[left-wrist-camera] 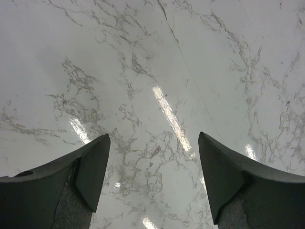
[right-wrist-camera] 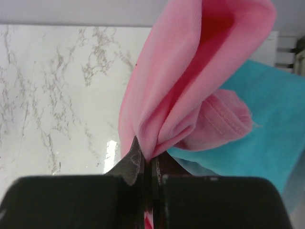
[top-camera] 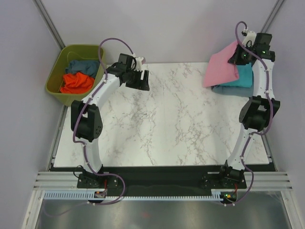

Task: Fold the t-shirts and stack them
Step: Neatly place the folded tshirt to the corner

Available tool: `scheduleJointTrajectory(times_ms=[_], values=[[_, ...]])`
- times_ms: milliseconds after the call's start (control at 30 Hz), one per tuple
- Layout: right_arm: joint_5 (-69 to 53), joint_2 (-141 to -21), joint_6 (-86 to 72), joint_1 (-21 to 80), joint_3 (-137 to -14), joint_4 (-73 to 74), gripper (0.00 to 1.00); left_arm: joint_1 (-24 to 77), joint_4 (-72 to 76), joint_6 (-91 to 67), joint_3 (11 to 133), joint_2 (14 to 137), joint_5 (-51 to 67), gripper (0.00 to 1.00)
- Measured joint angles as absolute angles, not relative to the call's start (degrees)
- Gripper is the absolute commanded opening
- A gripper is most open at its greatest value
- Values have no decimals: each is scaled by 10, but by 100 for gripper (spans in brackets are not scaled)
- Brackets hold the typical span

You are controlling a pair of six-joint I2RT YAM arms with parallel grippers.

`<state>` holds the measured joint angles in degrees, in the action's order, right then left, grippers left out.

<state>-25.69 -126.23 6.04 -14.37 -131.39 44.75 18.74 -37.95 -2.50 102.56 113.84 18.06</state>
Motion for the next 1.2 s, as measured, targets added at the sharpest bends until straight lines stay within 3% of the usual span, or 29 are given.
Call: scheduleJointTrajectory(times_ms=[267,567,1200], values=[[-261,-1264,58,-215,-1353,448,0,200,-380,-22,1026,1138,180,82],[-260,-1271,59,-223,-1353,453,0,208,-380,-16,1025,1138,176,82],[-183,-1411,77,-251,-1443,427,0,231,-380,8,991,1127,158,83]])
